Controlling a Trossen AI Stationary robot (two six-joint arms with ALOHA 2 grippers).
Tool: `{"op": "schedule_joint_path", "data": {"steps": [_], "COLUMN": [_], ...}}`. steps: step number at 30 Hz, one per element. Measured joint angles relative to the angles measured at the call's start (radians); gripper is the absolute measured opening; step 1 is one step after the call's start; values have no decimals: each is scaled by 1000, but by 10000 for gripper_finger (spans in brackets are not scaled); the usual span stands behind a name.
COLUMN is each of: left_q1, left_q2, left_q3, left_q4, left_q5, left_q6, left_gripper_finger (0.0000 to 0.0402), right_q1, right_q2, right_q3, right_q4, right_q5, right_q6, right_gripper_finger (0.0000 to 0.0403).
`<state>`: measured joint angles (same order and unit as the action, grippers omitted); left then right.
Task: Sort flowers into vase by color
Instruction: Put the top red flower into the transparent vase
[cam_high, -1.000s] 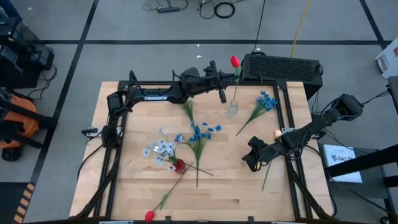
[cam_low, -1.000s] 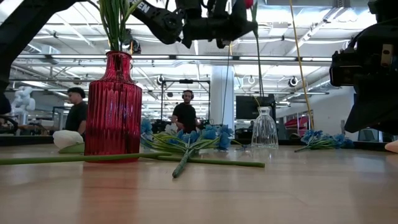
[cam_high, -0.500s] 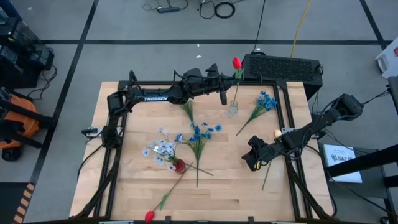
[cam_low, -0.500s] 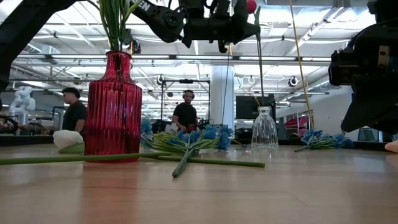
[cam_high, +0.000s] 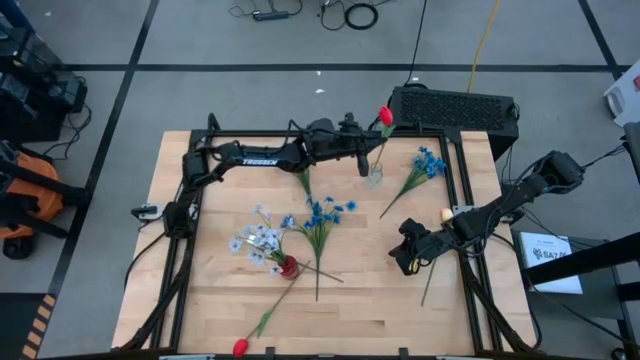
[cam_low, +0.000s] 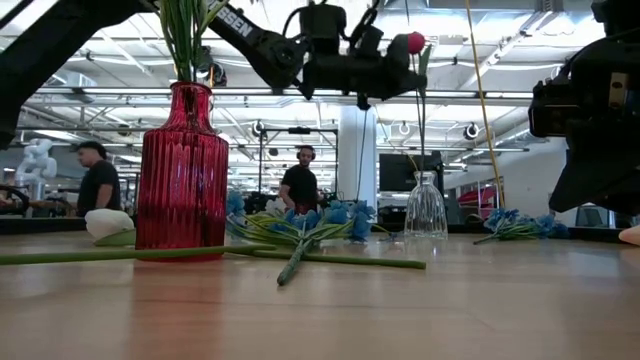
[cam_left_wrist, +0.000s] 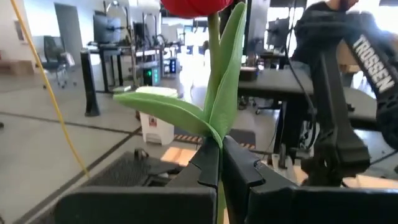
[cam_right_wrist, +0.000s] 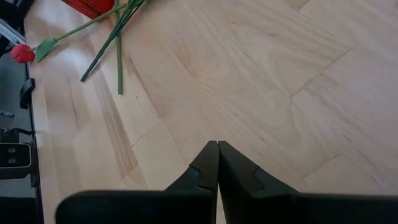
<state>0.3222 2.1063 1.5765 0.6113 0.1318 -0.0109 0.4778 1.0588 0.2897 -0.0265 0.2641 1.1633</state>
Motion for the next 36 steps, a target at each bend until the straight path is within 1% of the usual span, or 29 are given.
{"op": "schedule_joint_path", "data": {"steps": [7,36], "left_q1": [3,3], "left_q2": [23,18], "left_q3": [0,2], "left_q4": [-4,38], "left_q5": [-8,-9], "left_q6": [18,17], "left_gripper_finger": [6,6], "right_q1": [0,0], "right_q2": [0,0], "right_q3": [0,0], "right_q4": [1,1], "right_q5": [-4,-5], "right_q6": [0,-1], "right_gripper_finger": [0,0]}}
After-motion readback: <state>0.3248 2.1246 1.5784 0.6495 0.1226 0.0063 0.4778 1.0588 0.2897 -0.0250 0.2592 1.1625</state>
